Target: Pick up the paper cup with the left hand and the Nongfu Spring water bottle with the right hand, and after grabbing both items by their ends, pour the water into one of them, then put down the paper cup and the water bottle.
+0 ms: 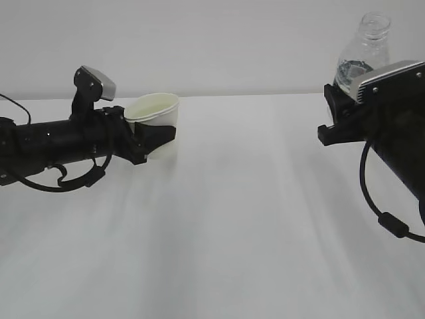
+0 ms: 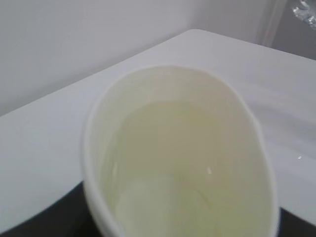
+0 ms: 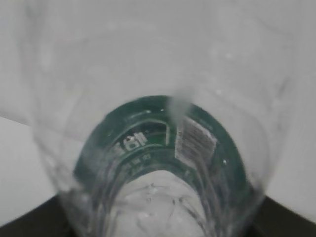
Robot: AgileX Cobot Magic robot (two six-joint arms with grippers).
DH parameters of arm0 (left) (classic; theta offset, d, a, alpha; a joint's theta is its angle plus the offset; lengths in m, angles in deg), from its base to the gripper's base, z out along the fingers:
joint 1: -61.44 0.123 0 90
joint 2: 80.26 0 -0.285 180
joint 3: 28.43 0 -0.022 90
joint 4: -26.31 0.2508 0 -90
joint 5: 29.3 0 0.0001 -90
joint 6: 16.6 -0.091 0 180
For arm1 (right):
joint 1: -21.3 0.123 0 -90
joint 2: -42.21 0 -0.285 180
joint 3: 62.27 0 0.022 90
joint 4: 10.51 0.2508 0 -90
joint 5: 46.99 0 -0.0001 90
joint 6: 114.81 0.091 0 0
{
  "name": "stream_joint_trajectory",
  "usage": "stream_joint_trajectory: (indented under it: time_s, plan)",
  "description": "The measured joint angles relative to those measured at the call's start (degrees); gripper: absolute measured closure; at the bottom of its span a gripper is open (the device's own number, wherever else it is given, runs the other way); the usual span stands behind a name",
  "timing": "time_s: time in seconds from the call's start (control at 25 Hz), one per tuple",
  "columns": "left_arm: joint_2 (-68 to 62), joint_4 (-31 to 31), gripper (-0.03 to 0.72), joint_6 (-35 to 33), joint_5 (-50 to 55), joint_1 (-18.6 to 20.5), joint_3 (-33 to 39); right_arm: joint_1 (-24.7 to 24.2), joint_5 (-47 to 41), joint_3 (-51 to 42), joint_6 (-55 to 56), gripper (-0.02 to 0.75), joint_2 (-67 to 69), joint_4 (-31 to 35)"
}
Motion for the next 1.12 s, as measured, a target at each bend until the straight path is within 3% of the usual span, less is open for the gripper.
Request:
stream_joint_trajectory:
  time_s: [0.56, 1.12]
  plan:
    - [0.0, -3.3, 0.302, -3.7, 7.1, 3.4, 0.0, 0.0, 0.0, 0.0, 0.6, 0.330, 0.0, 0.1]
    - [0.0, -15.4, 0.302, -14.5, 8.3, 3.6, 0.0, 0.0, -0.2, 0.0, 0.7, 0.330, 0.0, 0.1]
